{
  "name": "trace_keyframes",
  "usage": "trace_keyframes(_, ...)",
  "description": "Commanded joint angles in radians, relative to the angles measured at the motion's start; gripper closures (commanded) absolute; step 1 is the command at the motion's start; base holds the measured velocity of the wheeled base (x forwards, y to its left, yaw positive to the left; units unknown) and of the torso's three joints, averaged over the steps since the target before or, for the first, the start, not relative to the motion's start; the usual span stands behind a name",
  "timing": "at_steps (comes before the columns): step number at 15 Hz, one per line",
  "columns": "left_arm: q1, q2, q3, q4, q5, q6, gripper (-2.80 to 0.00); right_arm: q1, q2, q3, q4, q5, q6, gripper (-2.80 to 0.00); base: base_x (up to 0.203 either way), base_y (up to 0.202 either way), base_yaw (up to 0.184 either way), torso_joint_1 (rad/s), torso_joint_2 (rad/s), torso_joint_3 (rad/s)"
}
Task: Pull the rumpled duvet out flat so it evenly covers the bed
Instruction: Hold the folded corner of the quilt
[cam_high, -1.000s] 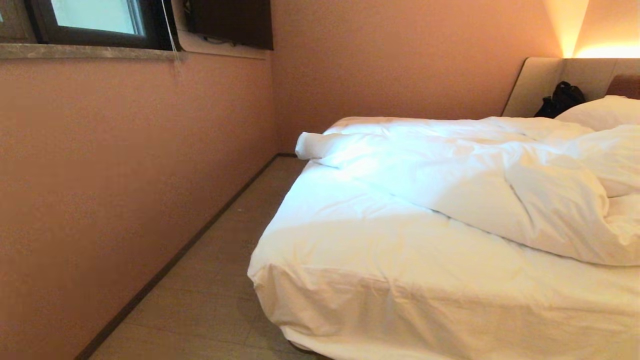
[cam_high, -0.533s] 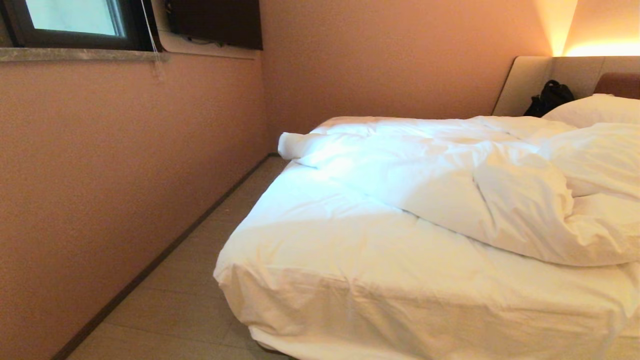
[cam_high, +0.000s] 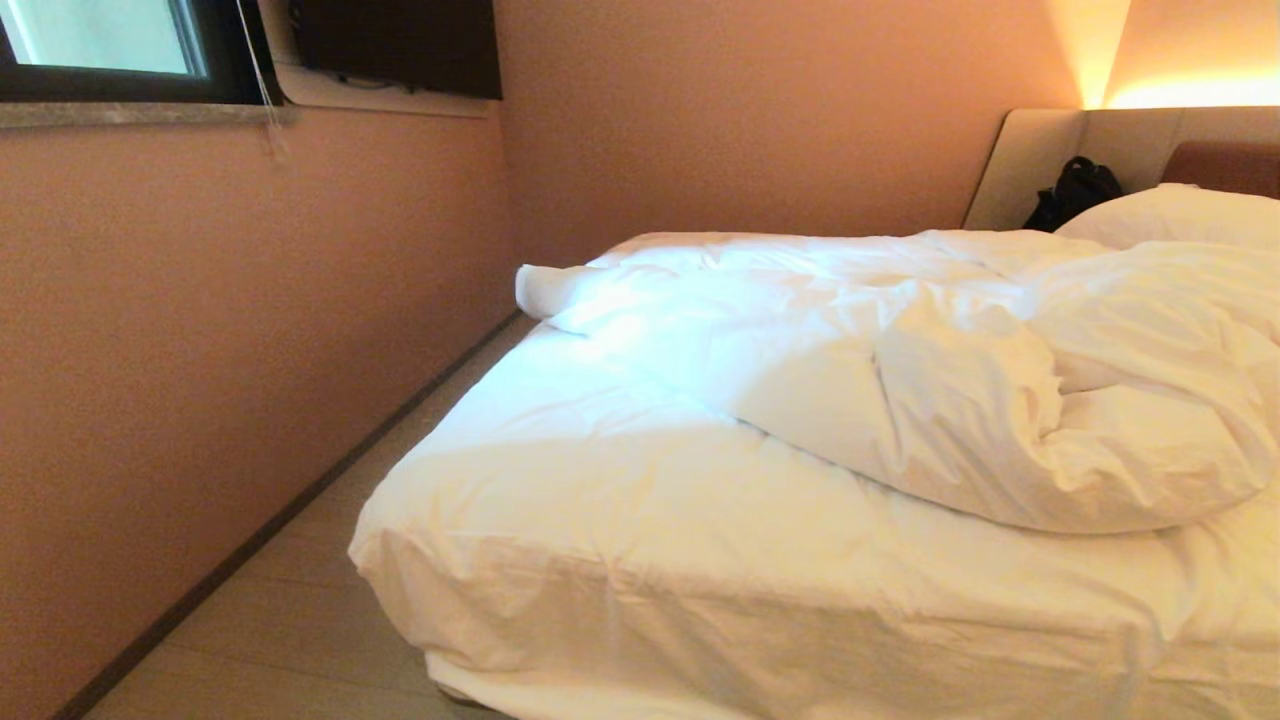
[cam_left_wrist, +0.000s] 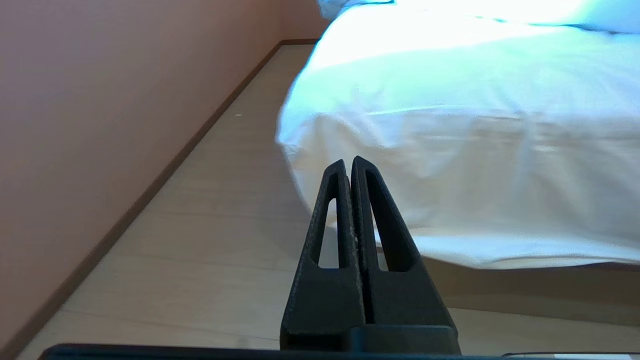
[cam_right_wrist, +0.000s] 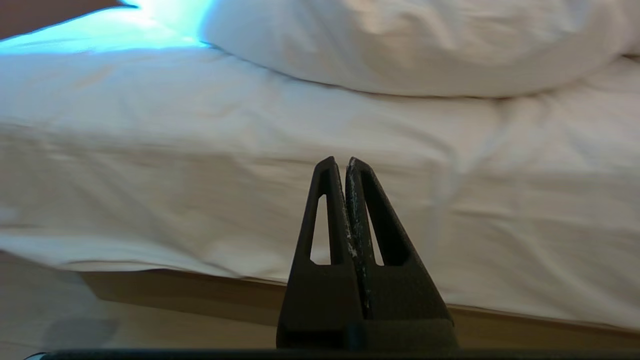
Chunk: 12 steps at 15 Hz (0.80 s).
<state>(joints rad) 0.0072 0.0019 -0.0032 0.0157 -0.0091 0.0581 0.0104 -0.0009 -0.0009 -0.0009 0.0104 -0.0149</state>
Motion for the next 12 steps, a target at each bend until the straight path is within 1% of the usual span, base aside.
trace_keyframes(1, 0.000, 0.000, 0.000, 0.000, -0.001, 0.000, 0.00, 0.000, 0.001, 0.000, 0.000, 0.001, 0.000, 0.00, 0.000, -0.191, -0.002, -0.001, 0.00, -0.002)
trace_keyframes(12, 0.000, 0.000, 0.000, -0.002, -0.001, 0.000, 0.00, 0.000, 0.001, 0.000, 0.000, 0.001, 0.000, 0.00, 0.000, -0.195, -0.001, 0.003, 0.00, 0.002)
